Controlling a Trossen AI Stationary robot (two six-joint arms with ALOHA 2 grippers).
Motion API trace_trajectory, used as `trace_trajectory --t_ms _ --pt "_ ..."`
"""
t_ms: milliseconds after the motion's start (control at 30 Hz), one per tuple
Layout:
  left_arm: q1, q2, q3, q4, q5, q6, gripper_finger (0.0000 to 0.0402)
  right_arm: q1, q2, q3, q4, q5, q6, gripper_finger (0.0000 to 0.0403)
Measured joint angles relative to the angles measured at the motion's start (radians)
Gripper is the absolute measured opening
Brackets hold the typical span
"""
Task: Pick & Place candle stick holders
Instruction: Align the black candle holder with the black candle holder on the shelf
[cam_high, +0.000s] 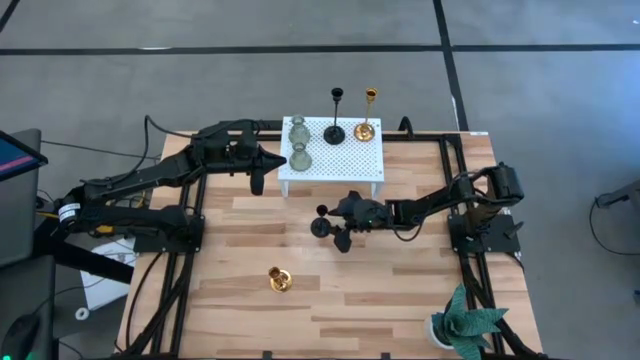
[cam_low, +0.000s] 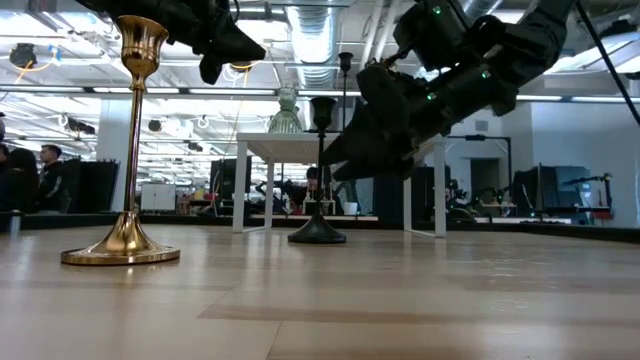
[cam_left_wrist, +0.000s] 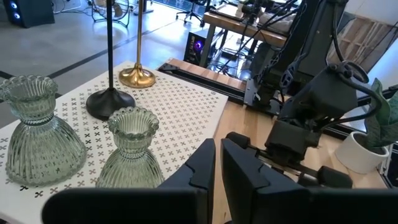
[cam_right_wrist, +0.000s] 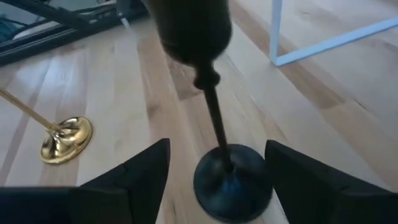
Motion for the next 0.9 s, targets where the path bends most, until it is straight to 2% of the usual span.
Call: trace_trajectory --t_ms 600,700,900 --pt "0.0 0.0 0.0 0.0 0.0 0.0 0.0026 -0.023 0.0 0.061 -0.016 -0.002 -0.065 0.0213" --pt "0.0 0.0 0.0 0.0 0.0 0.0 0.0026 -0.023 0.0 0.061 -0.018 -0.002 -0.058 0.0185" --pt "0.0 0.0 0.0 0.0 0.0 0.0 0.0026 -0.022 0.0 0.061 -0.017 -0.007 -0.058 0.0098"
